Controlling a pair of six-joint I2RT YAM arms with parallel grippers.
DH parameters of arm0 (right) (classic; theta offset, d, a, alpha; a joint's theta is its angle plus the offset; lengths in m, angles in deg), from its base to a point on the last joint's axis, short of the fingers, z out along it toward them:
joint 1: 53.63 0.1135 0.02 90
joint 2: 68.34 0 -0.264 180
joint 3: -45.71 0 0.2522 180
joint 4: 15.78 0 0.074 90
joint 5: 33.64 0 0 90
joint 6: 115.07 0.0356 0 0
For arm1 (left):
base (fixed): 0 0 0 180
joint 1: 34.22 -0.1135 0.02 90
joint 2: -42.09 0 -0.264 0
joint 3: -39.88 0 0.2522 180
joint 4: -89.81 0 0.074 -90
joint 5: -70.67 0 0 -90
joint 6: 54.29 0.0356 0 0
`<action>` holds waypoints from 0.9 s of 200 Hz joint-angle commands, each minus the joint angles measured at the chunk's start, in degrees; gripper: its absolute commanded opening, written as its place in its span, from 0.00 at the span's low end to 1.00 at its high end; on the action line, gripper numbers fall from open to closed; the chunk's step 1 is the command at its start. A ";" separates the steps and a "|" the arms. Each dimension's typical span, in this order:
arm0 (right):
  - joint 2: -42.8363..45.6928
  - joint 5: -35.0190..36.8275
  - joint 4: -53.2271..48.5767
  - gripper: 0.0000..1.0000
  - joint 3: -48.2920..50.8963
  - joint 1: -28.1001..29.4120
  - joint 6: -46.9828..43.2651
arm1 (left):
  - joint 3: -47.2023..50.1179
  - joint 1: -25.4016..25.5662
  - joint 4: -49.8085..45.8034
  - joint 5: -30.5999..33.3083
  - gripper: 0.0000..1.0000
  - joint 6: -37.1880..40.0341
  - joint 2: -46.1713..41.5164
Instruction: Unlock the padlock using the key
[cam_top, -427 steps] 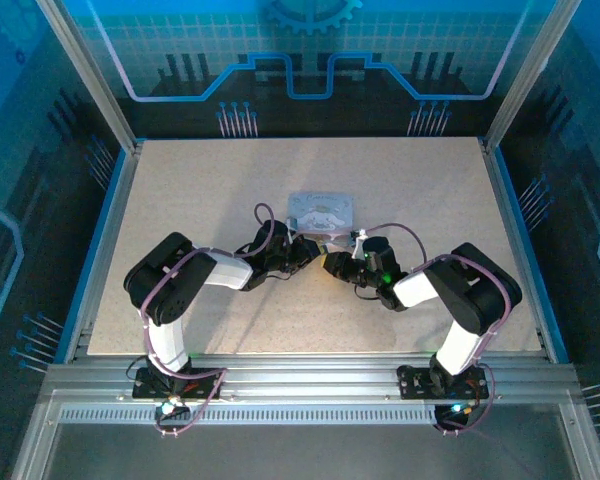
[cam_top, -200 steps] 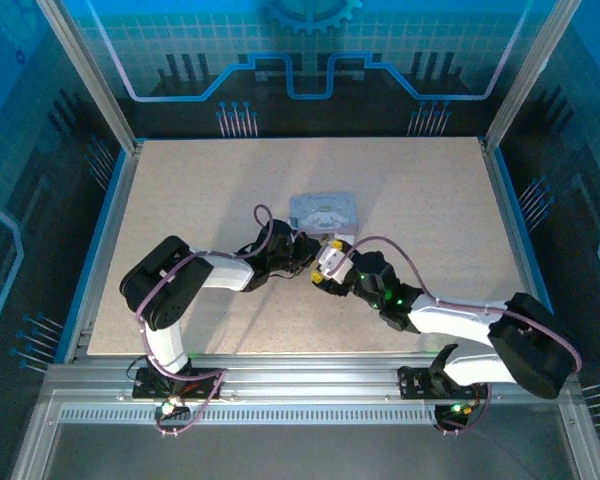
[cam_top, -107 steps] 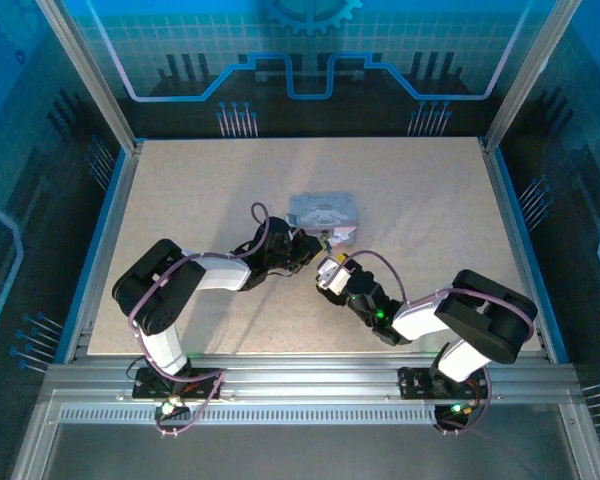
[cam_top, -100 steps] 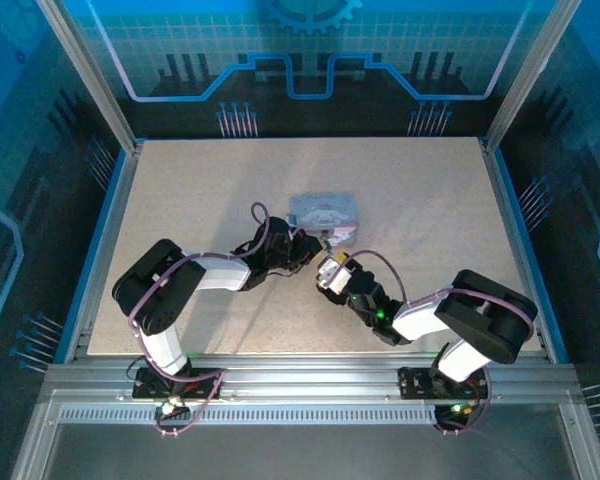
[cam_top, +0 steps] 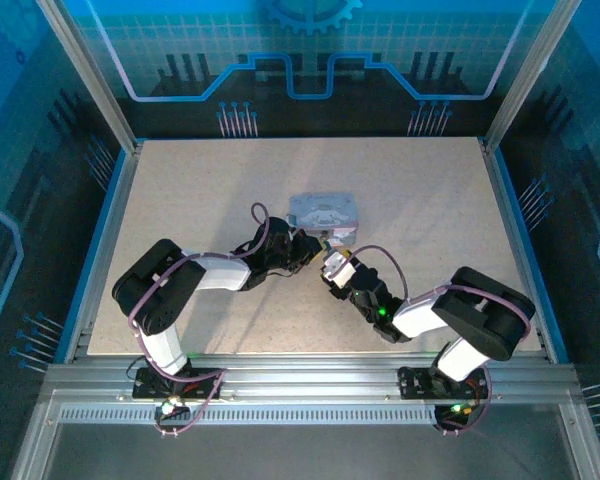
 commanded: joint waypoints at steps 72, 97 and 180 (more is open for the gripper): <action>-4.50 -1.32 5.17 0.39 -2.99 -1.50 0.86 | 0.04 -0.35 0.85 -0.84 0.04 0.82 -2.72; -5.50 -1.78 5.53 0.35 -3.66 -1.80 0.87 | 0.16 -0.40 0.86 -0.90 0.04 0.84 -2.83; -7.16 -2.42 5.83 0.20 -5.04 -2.19 1.42 | 0.10 -0.36 0.76 -0.94 0.04 0.80 -2.60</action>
